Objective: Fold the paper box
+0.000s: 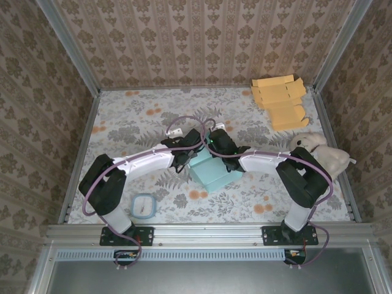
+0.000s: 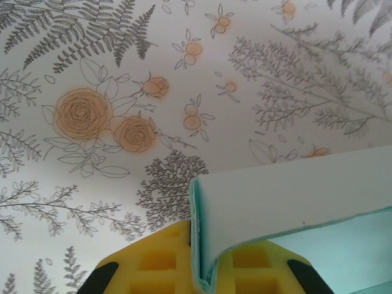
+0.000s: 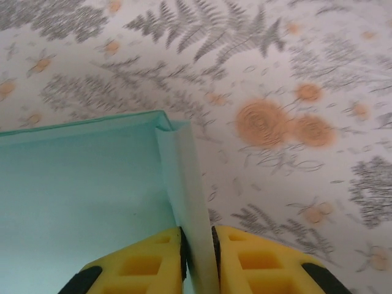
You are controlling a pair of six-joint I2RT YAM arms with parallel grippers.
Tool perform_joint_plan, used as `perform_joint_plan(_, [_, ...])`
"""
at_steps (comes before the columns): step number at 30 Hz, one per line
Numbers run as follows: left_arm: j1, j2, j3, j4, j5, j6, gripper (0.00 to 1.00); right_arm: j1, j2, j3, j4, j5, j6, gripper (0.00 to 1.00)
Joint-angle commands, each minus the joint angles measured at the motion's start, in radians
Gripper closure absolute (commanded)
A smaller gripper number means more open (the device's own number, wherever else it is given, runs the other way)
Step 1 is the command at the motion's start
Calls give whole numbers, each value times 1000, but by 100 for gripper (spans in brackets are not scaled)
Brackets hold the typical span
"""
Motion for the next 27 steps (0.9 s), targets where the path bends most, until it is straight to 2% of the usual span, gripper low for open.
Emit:
perform_joint_plan(1, [-10,-9,13,-115,-54,-82,100,-28,43,12,-89,381,-2,81])
perform_joint_plan(3, [-11,-21,5,-129,-68,-113,100,-28,55,13,-99,468,-11,80])
perform_joint_plan(5, [-10,-26,6,-142,-75,-125,100,-30,62,15,-104,495,-15,80])
perform_joint_plan(10, [-11,-29,6,-127,-64,-117,100,-29,64,14,-101,437,13,80])
perform_joint_plan(12, [-13,-26,6,-114,-54,-111,100,-30,54,-2,-77,366,32,79])
perform_joint_plan(15, [-19,-24,4,-82,-34,-78,100,-56,17,-67,76,68,30,72])
perform_joint_plan(18, [-24,-20,7,-74,-29,-61,100,-91,3,-71,106,-99,73,69])
perform_joint_plan(25, [-26,-11,3,-70,-29,-53,100,-121,-10,-80,136,-126,90,70])
perform_joint_plan(27, [-26,-5,5,-65,-23,-47,100,-132,-3,-78,147,-137,95,67])
